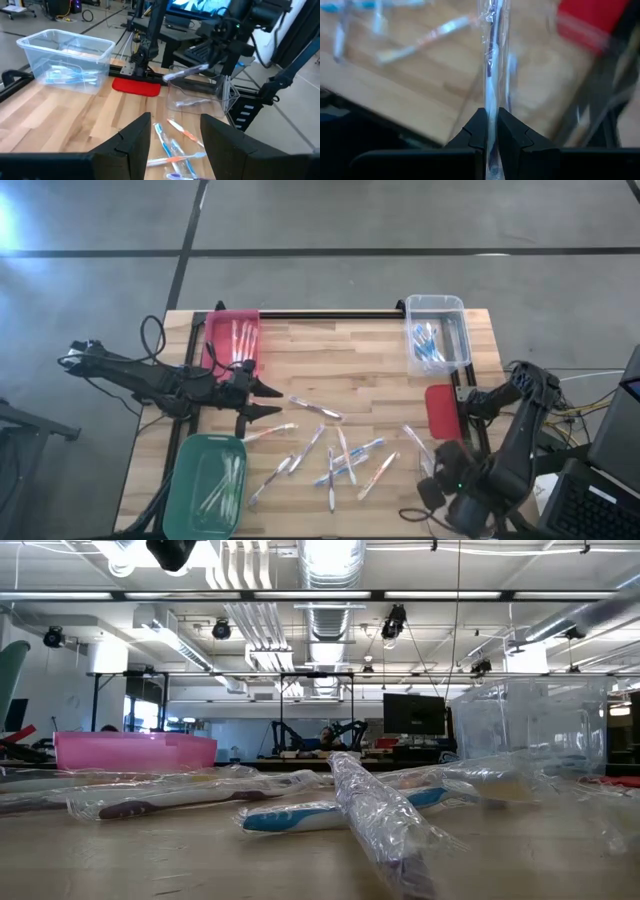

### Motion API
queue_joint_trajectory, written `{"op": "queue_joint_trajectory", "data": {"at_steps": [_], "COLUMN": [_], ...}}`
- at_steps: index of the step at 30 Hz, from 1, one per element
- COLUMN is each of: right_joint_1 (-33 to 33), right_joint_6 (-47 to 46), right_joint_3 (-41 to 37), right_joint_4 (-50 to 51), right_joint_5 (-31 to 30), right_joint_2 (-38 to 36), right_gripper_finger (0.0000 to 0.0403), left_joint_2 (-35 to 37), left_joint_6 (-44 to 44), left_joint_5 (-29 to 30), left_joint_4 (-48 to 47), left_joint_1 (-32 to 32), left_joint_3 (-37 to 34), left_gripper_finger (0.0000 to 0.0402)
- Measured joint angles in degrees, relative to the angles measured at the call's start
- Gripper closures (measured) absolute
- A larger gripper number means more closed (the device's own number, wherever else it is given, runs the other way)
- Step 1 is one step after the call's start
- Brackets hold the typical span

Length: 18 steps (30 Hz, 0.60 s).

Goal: Pick & Place Toothbrushes
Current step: Put the violet toothbrush into the bottom transparent bin

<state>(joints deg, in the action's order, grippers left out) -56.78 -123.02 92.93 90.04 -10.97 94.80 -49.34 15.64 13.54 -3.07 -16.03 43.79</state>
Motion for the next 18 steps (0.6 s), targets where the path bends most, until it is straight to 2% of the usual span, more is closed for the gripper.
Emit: {"op": "queue_joint_trajectory", "data": {"at_steps": [3, 6, 18], "right_joint_1": [-2.24, -4.88, -7.92], "right_joint_6": [-5.64, -10.82, -11.61], "right_joint_3": [1.32, 2.65, 12.76], "right_joint_4": [0.21, -0.02, -0.17], "right_joint_5": [3.99, 5.07, 8.2], "right_joint_2": [2.17, 4.84, 14.25], "right_gripper_finger": [0.0385, 0.0385, 0.0385], "left_joint_2": [-0.04, -0.05, -0.07], "left_joint_6": [0.95, 1.53, 4.6], "left_joint_5": [0.0, 0.0, 0.0], "left_joint_4": [-0.1, -0.11, -0.14], "left_joint_1": [0.0, 0.0, 0.0], "left_joint_3": [0.0, 0.0, 0.0], "left_gripper_finger": [0.0225, 0.0225, 0.0225]}}
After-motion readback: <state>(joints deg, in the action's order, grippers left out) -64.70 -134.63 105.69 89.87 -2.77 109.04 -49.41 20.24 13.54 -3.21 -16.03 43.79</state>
